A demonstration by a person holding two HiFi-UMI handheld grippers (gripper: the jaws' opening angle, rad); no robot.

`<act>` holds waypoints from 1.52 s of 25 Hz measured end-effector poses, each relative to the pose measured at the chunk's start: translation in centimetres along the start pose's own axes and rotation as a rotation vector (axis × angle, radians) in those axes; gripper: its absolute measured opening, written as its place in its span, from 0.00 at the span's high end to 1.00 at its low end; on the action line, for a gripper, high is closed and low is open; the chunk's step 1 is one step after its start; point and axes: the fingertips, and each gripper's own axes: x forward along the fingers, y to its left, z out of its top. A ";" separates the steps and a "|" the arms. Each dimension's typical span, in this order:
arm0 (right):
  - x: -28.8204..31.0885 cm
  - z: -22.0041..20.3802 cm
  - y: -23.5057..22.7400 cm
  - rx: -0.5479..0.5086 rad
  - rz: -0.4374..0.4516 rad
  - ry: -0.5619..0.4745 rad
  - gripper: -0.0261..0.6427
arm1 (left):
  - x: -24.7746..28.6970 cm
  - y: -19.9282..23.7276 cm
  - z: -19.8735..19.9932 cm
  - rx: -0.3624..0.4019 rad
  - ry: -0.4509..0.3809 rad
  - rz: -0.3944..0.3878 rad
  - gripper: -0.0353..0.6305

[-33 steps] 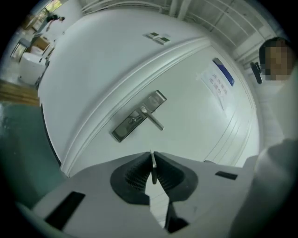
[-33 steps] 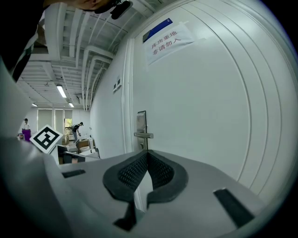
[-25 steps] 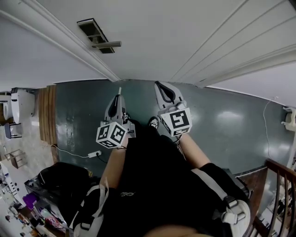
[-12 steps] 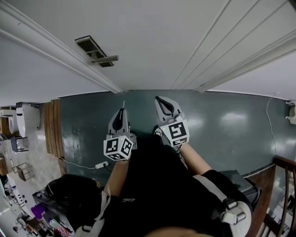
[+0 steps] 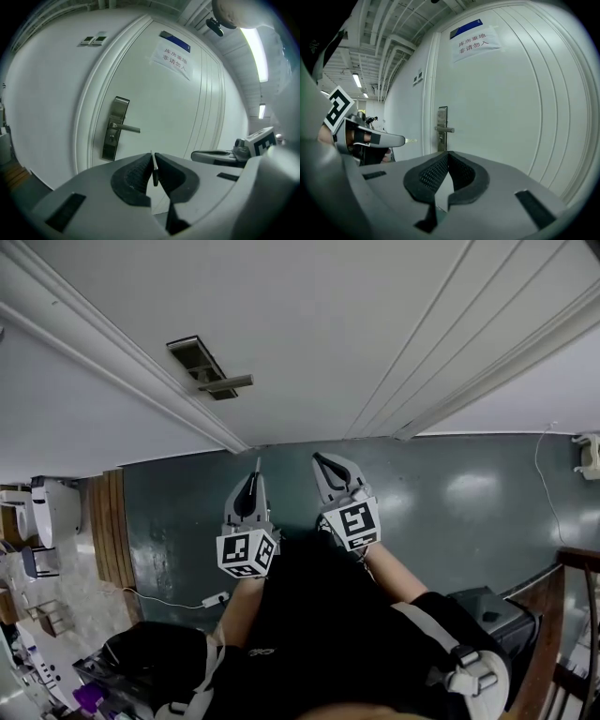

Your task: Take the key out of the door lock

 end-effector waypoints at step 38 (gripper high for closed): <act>0.9 17.5 2.5 -0.140 -0.062 -0.271 0.95 | -3.3 1.1 17.6 0.221 -0.270 0.024 0.89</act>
